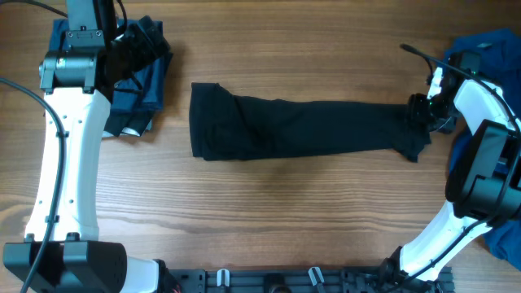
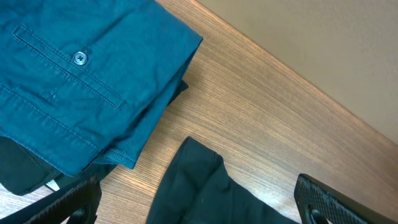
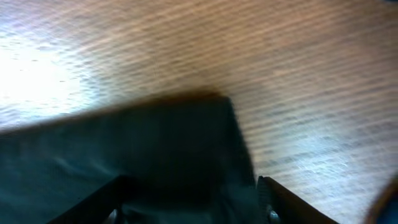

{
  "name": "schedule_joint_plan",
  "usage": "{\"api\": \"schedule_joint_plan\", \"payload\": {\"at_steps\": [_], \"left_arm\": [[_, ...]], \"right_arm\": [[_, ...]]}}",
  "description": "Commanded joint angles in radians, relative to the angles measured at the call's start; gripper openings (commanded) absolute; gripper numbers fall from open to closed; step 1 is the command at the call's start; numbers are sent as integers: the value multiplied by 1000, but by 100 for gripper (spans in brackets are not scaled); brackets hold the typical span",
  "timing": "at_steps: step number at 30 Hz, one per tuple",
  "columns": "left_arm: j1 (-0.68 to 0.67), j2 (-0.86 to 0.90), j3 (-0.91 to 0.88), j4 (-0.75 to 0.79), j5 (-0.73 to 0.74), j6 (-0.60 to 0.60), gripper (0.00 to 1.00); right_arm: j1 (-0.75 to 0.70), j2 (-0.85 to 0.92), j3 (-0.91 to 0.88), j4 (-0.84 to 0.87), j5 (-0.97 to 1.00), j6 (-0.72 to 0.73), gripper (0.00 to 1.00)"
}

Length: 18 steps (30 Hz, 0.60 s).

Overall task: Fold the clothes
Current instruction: 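Grasp the black strip's right end with the right gripper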

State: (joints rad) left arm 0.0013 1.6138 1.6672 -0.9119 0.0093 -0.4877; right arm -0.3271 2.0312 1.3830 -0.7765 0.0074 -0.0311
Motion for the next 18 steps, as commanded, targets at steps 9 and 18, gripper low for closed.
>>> {"api": "schedule_joint_plan", "payload": {"at_steps": [9,18], "left_arm": [[3,6,-3,2,8,1,100],[3,6,-3,2,8,1,100]], "right_arm": [[-41,-5,16,8,-62,7,63],[-41,14,-38,45,-111,4,62]]}}
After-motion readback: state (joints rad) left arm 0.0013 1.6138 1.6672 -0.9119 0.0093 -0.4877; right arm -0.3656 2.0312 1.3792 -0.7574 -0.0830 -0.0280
